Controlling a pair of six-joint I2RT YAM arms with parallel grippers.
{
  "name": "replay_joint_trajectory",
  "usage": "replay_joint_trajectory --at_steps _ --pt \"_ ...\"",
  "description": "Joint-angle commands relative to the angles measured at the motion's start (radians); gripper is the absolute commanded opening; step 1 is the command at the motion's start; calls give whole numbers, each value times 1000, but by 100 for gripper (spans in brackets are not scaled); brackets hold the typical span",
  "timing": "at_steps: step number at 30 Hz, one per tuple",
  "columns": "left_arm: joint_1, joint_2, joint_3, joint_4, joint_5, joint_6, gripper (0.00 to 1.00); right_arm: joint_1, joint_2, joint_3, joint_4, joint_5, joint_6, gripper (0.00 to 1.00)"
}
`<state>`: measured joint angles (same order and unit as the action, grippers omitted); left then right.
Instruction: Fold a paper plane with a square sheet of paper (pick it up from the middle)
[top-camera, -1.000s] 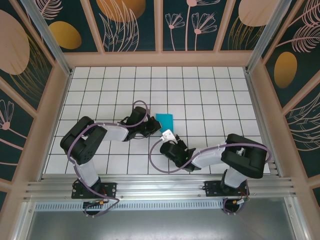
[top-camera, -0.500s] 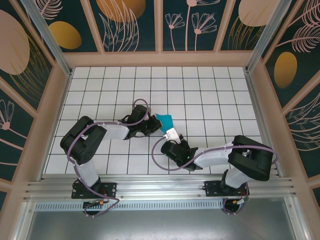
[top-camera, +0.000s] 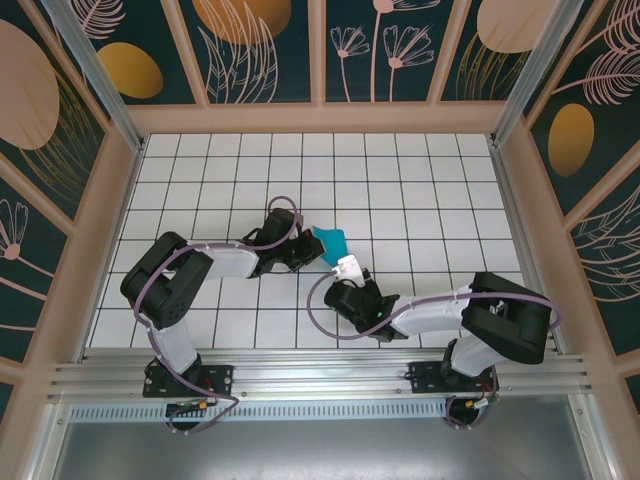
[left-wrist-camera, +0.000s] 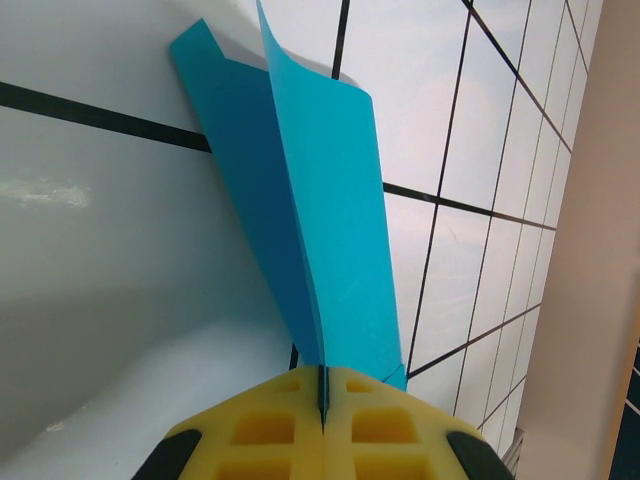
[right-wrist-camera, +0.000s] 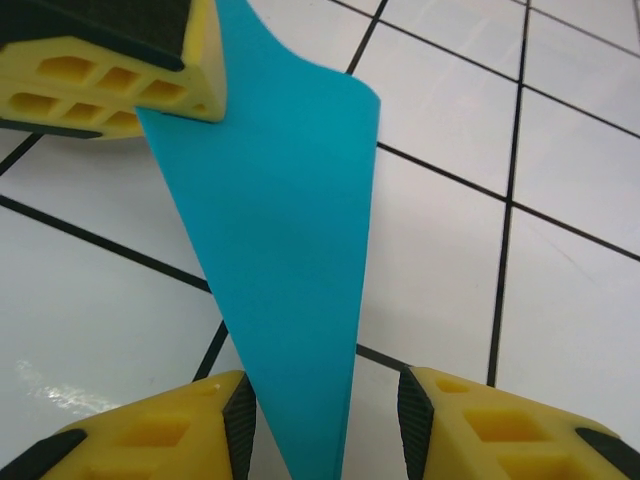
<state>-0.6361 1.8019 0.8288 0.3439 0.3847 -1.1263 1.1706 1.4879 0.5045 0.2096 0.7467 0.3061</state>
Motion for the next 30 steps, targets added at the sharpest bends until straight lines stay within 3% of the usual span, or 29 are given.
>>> replay_joint_trajectory --at_steps 1,10,15,19,24,30 --pt "-5 19 27 -26 6 34 1 -14 -40 -27 43 -58 8 45" --pt "-6 6 15 -27 -8 35 2 -191 -237 -163 232 -465 -26 41" --pt "-5 13 46 -61 -1 57 1 -193 -262 -141 219 -404 -118 42" --pt "-6 -2 45 -67 -13 60 1 -184 -293 -136 117 -576 -125 44" --pt "-5 -18 37 -68 -25 65 2 -120 -345 -194 129 -420 -69 47" --pt "-6 -18 34 -76 -25 72 2 -111 -222 -124 197 -288 -278 47"
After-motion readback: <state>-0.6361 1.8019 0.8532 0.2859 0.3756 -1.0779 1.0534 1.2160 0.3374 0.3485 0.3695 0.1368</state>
